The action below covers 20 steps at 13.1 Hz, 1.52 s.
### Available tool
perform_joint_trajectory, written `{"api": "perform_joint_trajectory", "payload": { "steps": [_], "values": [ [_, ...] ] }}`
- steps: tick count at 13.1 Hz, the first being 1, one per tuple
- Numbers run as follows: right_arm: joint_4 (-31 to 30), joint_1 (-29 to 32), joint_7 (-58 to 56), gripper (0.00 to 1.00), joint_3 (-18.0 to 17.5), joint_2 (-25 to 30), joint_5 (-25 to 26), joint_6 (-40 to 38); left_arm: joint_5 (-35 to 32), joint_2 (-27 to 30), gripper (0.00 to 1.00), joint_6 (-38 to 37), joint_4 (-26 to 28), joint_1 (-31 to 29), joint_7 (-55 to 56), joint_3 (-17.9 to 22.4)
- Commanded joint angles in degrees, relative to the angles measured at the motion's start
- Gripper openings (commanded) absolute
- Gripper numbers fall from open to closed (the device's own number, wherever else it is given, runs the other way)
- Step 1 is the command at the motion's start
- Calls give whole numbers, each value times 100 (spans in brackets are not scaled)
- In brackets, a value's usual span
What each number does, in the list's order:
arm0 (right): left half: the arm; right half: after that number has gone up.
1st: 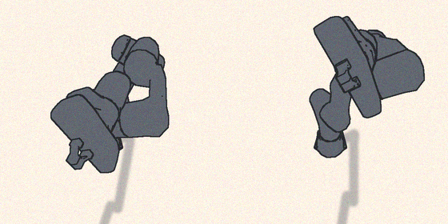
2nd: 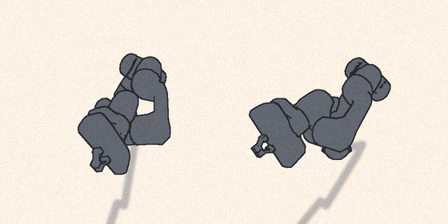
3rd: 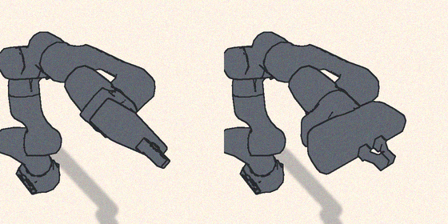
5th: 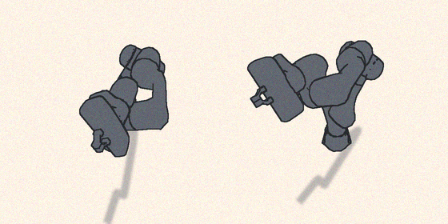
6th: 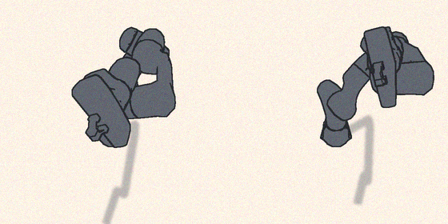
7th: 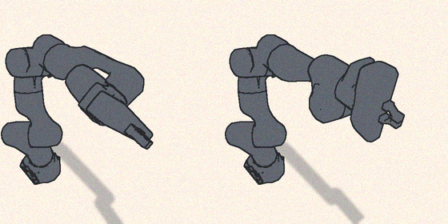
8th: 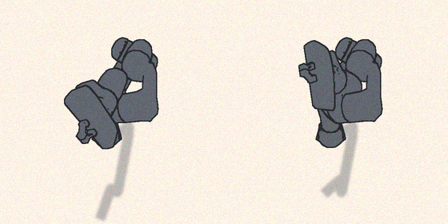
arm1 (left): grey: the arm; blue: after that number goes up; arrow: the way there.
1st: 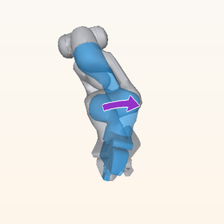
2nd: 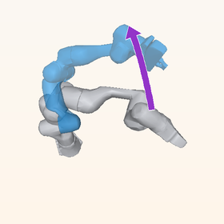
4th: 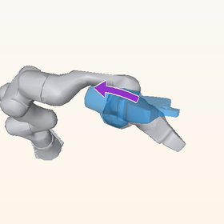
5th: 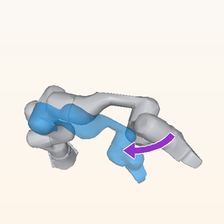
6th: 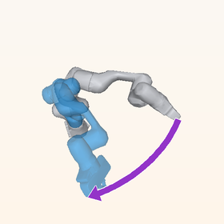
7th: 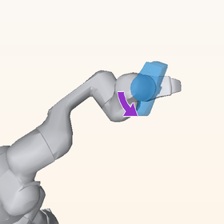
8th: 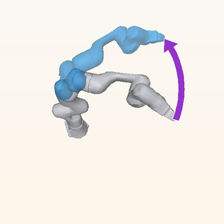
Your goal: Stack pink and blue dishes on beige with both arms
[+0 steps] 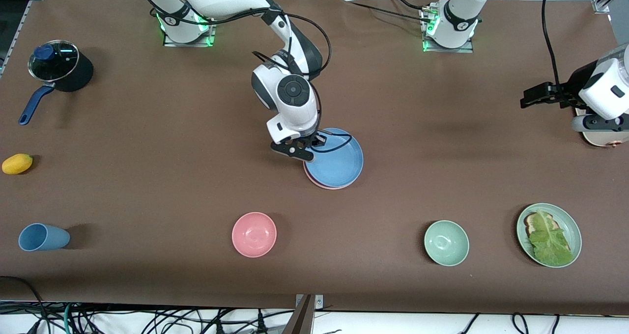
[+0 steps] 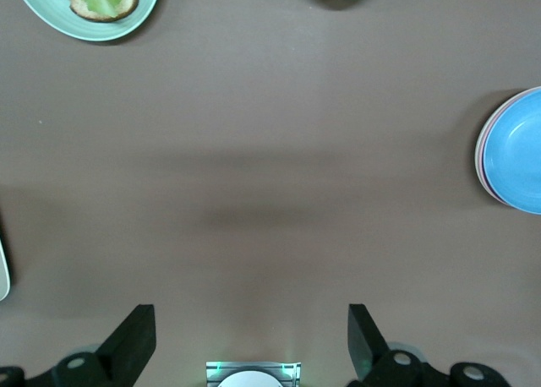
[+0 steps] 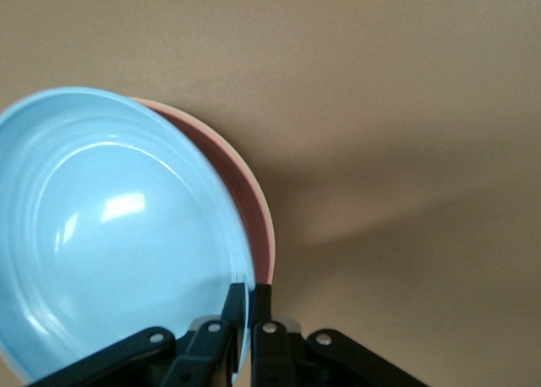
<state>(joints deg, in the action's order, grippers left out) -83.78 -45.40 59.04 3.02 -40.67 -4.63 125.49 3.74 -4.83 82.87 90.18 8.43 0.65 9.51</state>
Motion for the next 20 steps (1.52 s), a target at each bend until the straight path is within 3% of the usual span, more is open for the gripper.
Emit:
{"api": "perform_joint_trajectory", "payload": {
  "steps": [1,3,4,5,8,13,18,20],
  "values": [
    [204,-4,55,44,41,-47,190,-86,-110,53,100,-52,-253,-17,-57,-20],
    [204,13,28,76,85,67,199,-182,-163,61,100,-52,-431,9,-57,-37],
    [204,13,2,82,198,163,199,-305,-180,61,100,-52,-466,18,-57,-46],
    [213,-4,-7,99,260,277,208,-463,-137,79,100,-52,-484,-17,-65,-37],
    [213,-4,-269,100,523,830,287,-910,-119,88,100,-52,-624,-26,-65,-46],
    [213,5,-1964,100,1375,1815,147,-1957,-155,88,100,-61,-607,-289,-469,-512],
    [196,-4,-3949,100,2605,2615,-564,-3003,-145,184,100,-122,-598,-298,-14,-758],
    [178,537,-4522,100,2582,2861,-592,-3485,-172,193,100,-149,-615,-334,-39,-758]
  ]
}}
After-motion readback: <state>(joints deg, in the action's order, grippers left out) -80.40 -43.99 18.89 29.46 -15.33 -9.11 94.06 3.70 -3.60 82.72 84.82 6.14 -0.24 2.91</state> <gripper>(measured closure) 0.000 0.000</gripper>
